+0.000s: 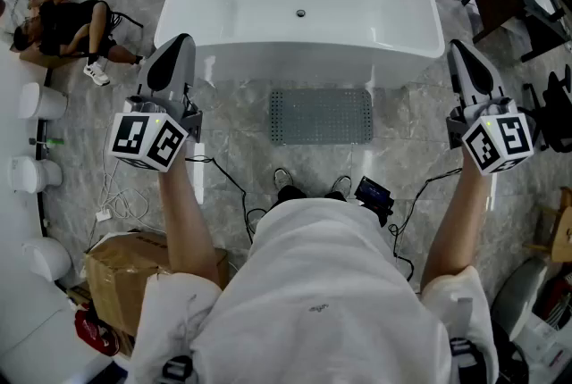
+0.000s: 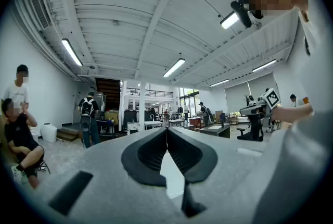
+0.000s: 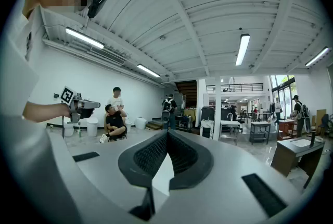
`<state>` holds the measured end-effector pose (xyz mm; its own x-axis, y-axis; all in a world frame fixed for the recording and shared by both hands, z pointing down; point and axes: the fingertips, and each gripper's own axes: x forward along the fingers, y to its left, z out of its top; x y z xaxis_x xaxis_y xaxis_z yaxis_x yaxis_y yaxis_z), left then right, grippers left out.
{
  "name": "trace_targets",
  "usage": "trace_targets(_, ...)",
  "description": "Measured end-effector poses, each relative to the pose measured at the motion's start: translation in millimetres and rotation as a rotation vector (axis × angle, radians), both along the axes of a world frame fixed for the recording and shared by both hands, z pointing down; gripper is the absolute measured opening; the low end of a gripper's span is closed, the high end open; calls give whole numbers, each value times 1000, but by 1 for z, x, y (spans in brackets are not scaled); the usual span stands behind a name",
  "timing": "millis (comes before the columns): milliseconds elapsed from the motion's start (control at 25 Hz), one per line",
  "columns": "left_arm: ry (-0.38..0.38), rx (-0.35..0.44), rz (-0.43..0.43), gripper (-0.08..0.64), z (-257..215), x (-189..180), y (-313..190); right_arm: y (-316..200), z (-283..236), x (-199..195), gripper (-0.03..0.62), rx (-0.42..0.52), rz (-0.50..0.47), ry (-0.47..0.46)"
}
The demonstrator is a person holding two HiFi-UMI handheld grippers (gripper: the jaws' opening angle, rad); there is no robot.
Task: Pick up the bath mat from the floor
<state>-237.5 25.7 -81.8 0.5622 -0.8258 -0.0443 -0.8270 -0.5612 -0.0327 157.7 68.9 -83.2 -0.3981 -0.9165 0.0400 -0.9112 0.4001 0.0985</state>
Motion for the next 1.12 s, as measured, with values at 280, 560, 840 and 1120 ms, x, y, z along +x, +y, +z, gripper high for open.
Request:
trace_targets(280, -5, 1, 13, 14, -1, 12, 0, 1, -1, 3, 8, 11, 11, 1)
trace_targets(560, -16, -1, 29, 14, -1, 35, 6, 4, 4, 17, 9, 14, 43, -27)
trace_targets(840, -20, -21, 29, 14, 12, 69, 28, 21, 23, 48, 9, -6, 37, -77)
trace_targets(1120, -26, -53, 3, 14, 29, 92, 48, 33, 54, 66, 9, -54, -2, -84)
